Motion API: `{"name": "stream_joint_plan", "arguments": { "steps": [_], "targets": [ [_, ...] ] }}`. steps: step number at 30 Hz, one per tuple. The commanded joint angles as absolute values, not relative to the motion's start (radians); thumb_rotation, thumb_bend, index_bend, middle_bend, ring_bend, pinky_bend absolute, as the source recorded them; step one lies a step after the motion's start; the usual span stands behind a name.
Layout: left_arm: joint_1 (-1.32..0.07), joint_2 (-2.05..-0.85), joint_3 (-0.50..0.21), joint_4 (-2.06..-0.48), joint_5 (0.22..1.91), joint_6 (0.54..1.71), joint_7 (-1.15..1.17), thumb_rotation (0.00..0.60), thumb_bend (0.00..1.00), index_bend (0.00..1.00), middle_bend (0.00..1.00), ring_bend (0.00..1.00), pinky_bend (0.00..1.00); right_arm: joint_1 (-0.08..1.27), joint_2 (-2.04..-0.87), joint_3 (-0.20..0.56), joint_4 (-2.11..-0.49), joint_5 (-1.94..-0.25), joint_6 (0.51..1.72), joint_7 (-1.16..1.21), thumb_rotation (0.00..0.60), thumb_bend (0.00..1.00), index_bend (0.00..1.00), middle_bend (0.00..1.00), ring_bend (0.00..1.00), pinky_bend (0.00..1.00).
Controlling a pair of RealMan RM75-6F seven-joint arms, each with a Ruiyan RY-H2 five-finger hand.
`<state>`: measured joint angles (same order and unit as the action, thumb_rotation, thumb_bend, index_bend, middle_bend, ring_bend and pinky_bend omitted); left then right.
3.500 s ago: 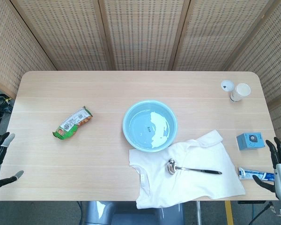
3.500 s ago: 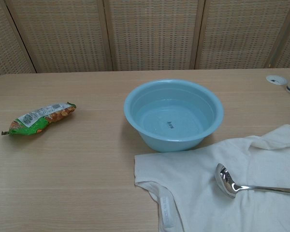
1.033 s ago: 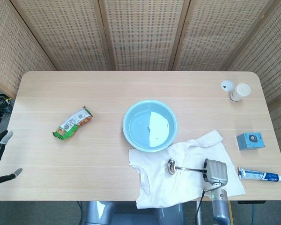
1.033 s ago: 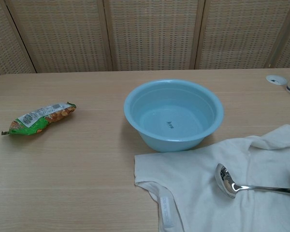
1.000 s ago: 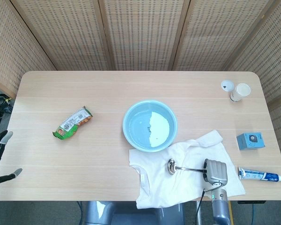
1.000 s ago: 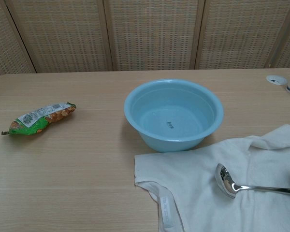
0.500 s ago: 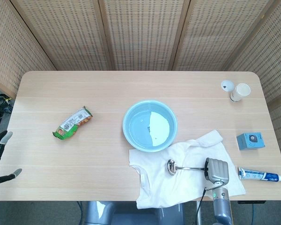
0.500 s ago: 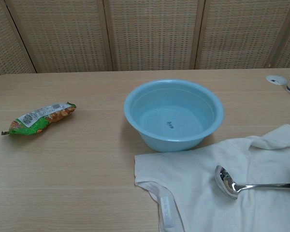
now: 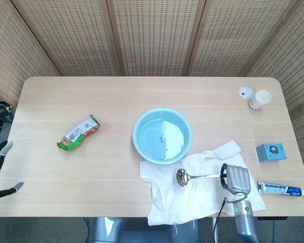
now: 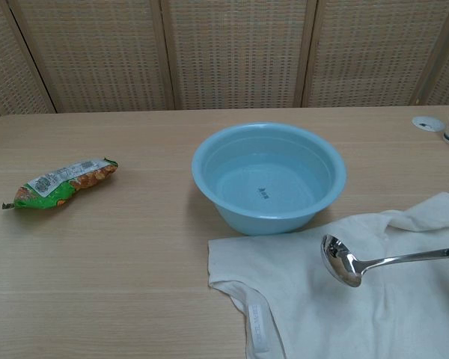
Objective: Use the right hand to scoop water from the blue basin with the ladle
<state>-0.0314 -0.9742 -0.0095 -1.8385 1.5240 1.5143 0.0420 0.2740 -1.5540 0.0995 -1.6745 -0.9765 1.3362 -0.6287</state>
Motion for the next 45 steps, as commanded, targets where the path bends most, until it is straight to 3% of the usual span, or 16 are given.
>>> {"name": "stream_joint_plan", "arguments": {
  "steps": [1, 9, 17, 30, 38, 45],
  "targets": [
    [-0.032, -0.974, -0.010, -1.839, 1.523, 1.514, 0.044, 0.600, 0.00, 0.00, 0.00, 0.00, 0.00, 0.272, -1.533, 0.099, -1.695, -1.003, 1.345, -0.610, 0.600, 0.77, 0.70, 0.98, 1.00, 1.00],
    [-0.033, -0.978, -0.010, -1.840, 1.520, 1.510, 0.053, 0.600, 0.00, 0.00, 0.00, 0.00, 0.00, 0.269, -1.464, 0.095, -1.773, -1.069, 1.373, -0.606, 0.600, 0.78, 0.71, 0.98, 1.00, 1.00],
    [-0.036, -0.981, -0.010, -1.842, 1.517, 1.506, 0.057, 0.600, 0.00, 0.00, 0.00, 0.00, 0.00, 0.305, -1.405, 0.140, -1.873, -1.065, 1.384, -0.682, 0.600, 0.78, 0.71, 0.98, 1.00, 1.00],
    [-0.054, -0.990, -0.025, -1.827, 1.465, 1.467, 0.060, 0.600, 0.00, 0.00, 0.00, 0.00, 0.00, 0.521, -1.360, 0.344, -1.979, -0.766, 1.358, -0.977, 0.600, 0.78, 0.72, 0.98, 1.00, 1.00],
    [-0.069, -0.995, -0.034, -1.818, 1.440, 1.441, 0.062, 0.600, 0.00, 0.00, 0.00, 0.00, 0.00, 0.744, -1.437, 0.451, -1.890, -0.525, 1.375, -1.185, 0.600, 0.78, 0.72, 0.98, 1.00, 1.00],
    [-0.080, -0.990, -0.040, -1.821, 1.416, 1.418, 0.051, 0.600, 0.00, 0.00, 0.00, 0.00, 0.00, 0.921, -1.551, 0.455, -1.695, -0.428, 1.394, -1.326, 0.600, 0.78, 0.72, 0.98, 1.00, 1.00]
  ]
}}
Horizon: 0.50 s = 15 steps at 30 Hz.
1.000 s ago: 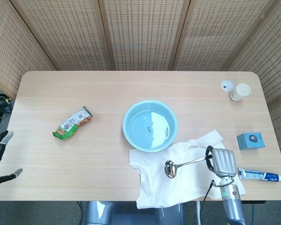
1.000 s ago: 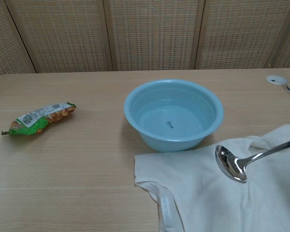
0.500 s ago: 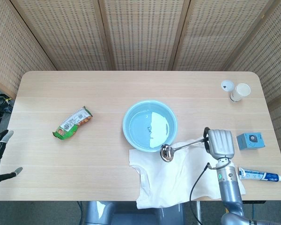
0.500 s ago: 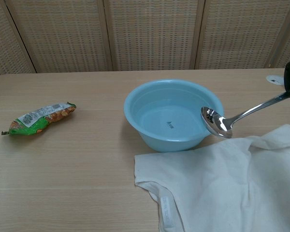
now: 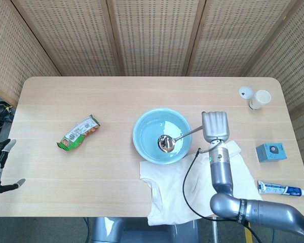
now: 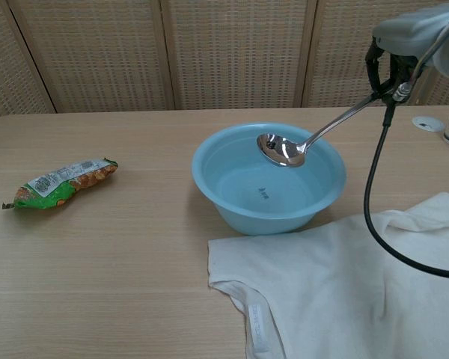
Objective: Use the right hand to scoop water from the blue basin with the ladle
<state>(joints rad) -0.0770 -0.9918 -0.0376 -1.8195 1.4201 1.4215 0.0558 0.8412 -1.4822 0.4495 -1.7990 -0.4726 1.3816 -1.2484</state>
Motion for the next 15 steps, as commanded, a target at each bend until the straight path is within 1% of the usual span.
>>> {"name": "stream_joint_plan", "arguments": {
  "steps": [1, 5, 10, 15],
  "targets": [
    [-0.081, -0.989, -0.041, -1.819, 1.413, 1.414, 0.047, 0.600, 0.00, 0.00, 0.00, 0.00, 0.00, 0.946, -1.569, 0.443, -1.657, -0.427, 1.397, -1.350, 0.600, 0.78, 0.72, 0.98, 1.00, 1.00],
    [-0.088, -0.986, -0.043, -1.804, 1.404, 1.400, 0.031, 0.600, 0.00, 0.00, 0.00, 0.00, 0.00, 0.999, -1.617, 0.415, -1.563, -0.419, 1.398, -1.394, 0.600, 0.78, 0.72, 0.98, 1.00, 1.00],
    [-0.095, -0.988, -0.046, -1.787, 1.377, 1.375, 0.010, 0.600, 0.00, 0.00, 0.00, 0.00, 0.00, 1.034, -1.664, 0.388, -1.483, -0.400, 1.383, -1.421, 0.600, 0.78, 0.72, 0.98, 1.00, 1.00],
    [-0.096, -0.987, -0.047, -1.783, 1.370, 1.370, -0.003, 0.600, 0.00, 0.00, 0.00, 0.00, 0.00, 1.063, -1.725, 0.335, -1.381, -0.411, 1.374, -1.451, 0.600, 0.78, 0.72, 0.98, 1.00, 1.00]
  ]
}}
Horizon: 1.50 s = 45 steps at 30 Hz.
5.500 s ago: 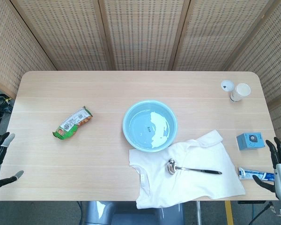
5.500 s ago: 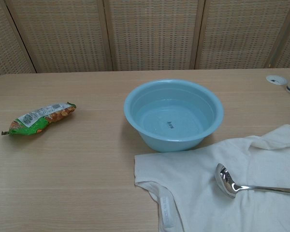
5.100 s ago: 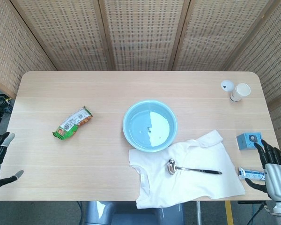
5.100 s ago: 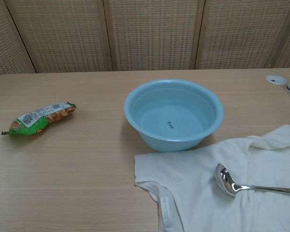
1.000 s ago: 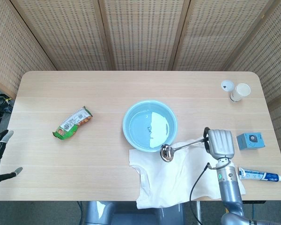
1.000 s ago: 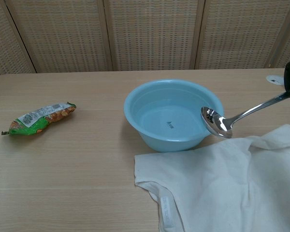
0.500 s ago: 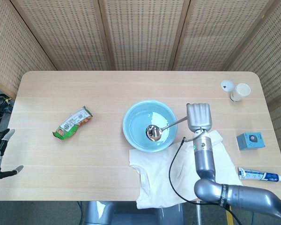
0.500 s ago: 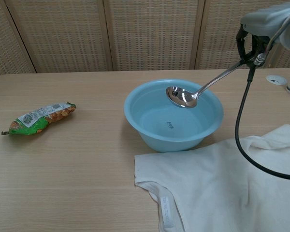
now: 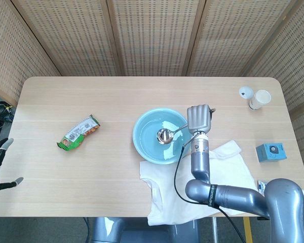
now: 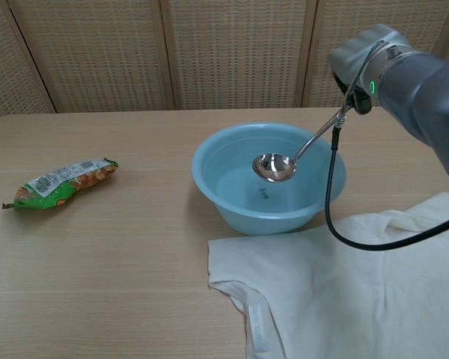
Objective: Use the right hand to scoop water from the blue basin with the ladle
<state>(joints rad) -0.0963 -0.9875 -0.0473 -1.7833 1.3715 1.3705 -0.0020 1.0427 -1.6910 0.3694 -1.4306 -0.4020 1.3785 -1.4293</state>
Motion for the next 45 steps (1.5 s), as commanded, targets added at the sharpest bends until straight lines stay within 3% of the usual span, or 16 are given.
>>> {"name": "stream_joint_plan", "arguments": {
  "steps": [1, 14, 24, 36, 45],
  "targets": [
    [-0.096, -0.987, -0.047, -1.783, 1.369, 1.369, -0.004, 0.600, 0.00, 0.00, 0.00, 0.00, 0.00, 1.067, -1.737, 0.326, -1.362, -0.418, 1.374, -1.454, 0.600, 0.78, 0.72, 0.98, 1.00, 1.00],
    [-0.102, -0.990, -0.053, -1.763, 1.352, 1.357, -0.028, 0.600, 0.00, 0.00, 0.00, 0.00, 0.00, 1.119, -1.883, 0.215, -1.154, -0.558, 1.411, -1.556, 0.600, 0.78, 0.72, 0.98, 1.00, 1.00],
    [-0.104, -0.987, -0.056, -1.756, 1.346, 1.354, -0.045, 0.600, 0.00, 0.00, 0.00, 0.00, 0.00, 1.107, -1.984, 0.186, -1.008, -0.604, 1.380, -1.610, 0.600, 0.78, 0.72, 0.98, 1.00, 1.00],
    [-0.101, -0.983, -0.052, -1.755, 1.352, 1.358, -0.055, 0.600, 0.00, 0.00, 0.00, 0.00, 0.00, 1.068, -2.029, 0.231, -1.010, -0.597, 1.351, -1.652, 0.600, 0.78, 0.72, 0.98, 1.00, 1.00],
    [-0.099, -0.979, -0.051, -1.757, 1.358, 1.362, -0.062, 0.600, 0.00, 0.00, 0.00, 0.00, 0.00, 1.035, -1.981, 0.387, -1.170, -0.470, 1.339, -1.613, 0.600, 0.78, 0.72, 0.99, 1.00, 1.00]
  ]
}}
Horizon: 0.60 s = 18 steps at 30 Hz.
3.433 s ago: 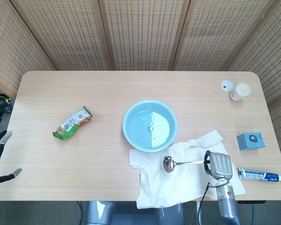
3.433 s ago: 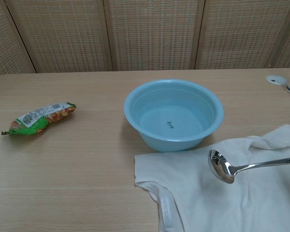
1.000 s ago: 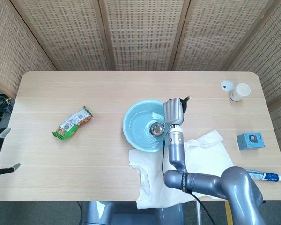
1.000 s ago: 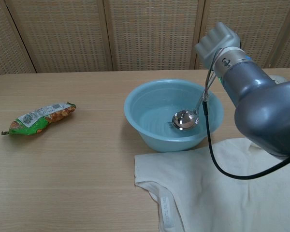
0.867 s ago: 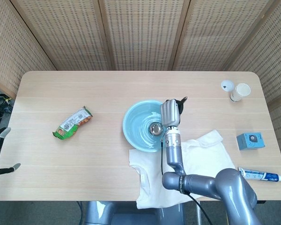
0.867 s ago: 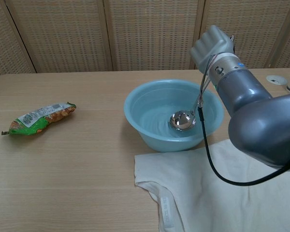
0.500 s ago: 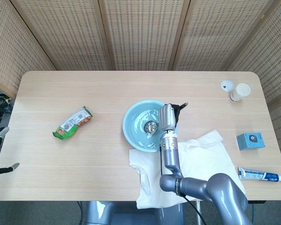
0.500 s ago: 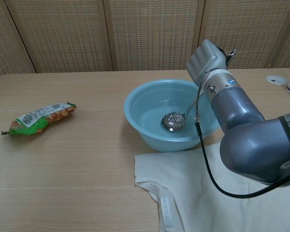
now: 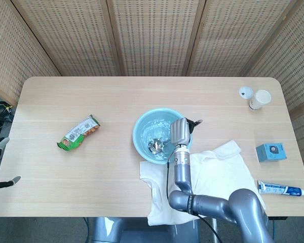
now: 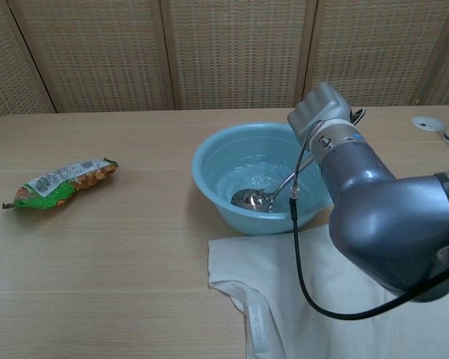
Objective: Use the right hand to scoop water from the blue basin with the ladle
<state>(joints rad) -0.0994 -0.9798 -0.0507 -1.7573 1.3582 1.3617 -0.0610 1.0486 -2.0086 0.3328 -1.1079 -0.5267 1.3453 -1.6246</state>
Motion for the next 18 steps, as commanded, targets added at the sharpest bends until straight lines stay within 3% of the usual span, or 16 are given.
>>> {"name": "stream_joint_plan", "arguments": {
  "steps": [1, 8, 18],
  "targets": [
    [-0.099, -0.979, -0.051, -1.756, 1.358, 1.363, -0.063, 0.600, 0.00, 0.00, 0.00, 0.00, 0.00, 1.033, -1.974, 0.393, -1.182, -0.464, 1.338, -1.610, 0.600, 0.78, 0.72, 0.99, 1.00, 1.00],
    [-0.096, -0.979, -0.050, -1.759, 1.363, 1.369, -0.062, 0.600, 0.00, 0.00, 0.00, 0.00, 0.00, 0.993, -1.884, 0.495, -1.329, -0.389, 1.325, -1.500, 0.600, 0.78, 0.72, 0.99, 1.00, 1.00],
    [-0.094, -0.979, -0.045, -1.770, 1.378, 1.378, -0.053, 0.600, 0.00, 0.00, 0.00, 0.00, 0.00, 0.981, -1.748, 0.519, -1.490, -0.338, 1.357, -1.461, 0.600, 0.78, 0.73, 0.99, 1.00, 1.00]
  ]
}}
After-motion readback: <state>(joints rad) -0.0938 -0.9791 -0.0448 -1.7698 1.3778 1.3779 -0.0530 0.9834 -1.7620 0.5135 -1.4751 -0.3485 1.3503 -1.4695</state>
